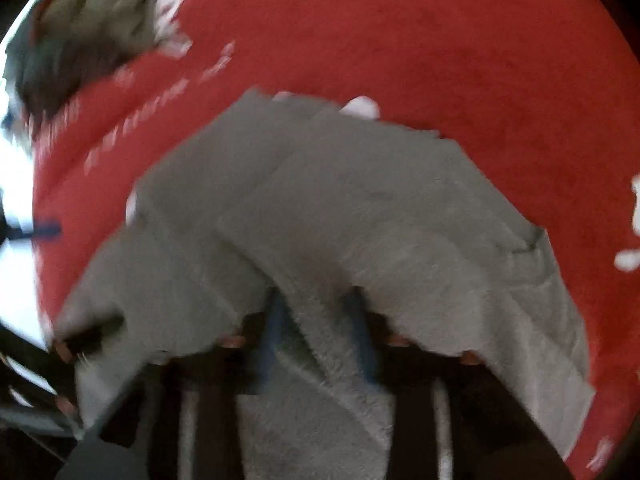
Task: Fold small clothes
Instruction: 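Fold the held sleeve and side across the body with the right gripper, then release the sleeve and lift both grippers away from the folded sweater, then move both grippers to the sweater hem and close them on it, then lift the hem with both grippers and fold it toward the collar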
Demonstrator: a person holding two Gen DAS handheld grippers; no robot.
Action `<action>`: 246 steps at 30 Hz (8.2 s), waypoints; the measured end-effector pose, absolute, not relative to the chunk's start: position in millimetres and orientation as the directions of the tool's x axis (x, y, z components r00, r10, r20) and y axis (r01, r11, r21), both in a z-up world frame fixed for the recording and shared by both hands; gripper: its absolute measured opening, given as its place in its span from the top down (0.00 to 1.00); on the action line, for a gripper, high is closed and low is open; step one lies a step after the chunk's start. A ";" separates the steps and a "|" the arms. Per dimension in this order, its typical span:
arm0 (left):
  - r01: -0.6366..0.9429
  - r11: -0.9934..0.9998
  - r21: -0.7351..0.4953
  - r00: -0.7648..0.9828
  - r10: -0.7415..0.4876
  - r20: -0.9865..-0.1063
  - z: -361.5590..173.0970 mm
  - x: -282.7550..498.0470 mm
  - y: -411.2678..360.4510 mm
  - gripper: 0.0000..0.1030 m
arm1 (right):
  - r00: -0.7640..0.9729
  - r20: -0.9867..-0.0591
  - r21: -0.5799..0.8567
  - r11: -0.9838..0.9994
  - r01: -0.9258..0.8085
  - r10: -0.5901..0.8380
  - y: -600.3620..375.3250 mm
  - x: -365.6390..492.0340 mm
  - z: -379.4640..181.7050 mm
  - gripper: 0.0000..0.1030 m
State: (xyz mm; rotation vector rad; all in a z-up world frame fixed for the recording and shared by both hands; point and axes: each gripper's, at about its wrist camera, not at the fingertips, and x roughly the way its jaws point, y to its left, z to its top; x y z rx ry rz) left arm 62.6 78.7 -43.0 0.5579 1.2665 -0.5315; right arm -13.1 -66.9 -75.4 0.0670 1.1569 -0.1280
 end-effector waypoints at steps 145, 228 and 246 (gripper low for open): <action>0.812 0.570 0.123 0.155 -0.007 -0.988 -71.8 -57.5 206.7 0.00 | 0.404 -0.872 0.486 0.383 0.786 0.277 -30.1 -396.3 -151.9 0.30; 0.608 0.482 -0.631 -0.346 -0.555 -0.757 23.6 46.9 170.8 0.85 | 0.952 -0.212 0.975 -0.021 0.222 0.221 -82.1 -369.4 -61.0 0.89; 0.577 0.732 -0.361 -0.028 -0.425 -0.905 -61.0 168.5 -6.7 0.85 | 0.898 -0.383 0.921 0.017 0.389 0.216 -316.2 -232.8 -108.3 0.89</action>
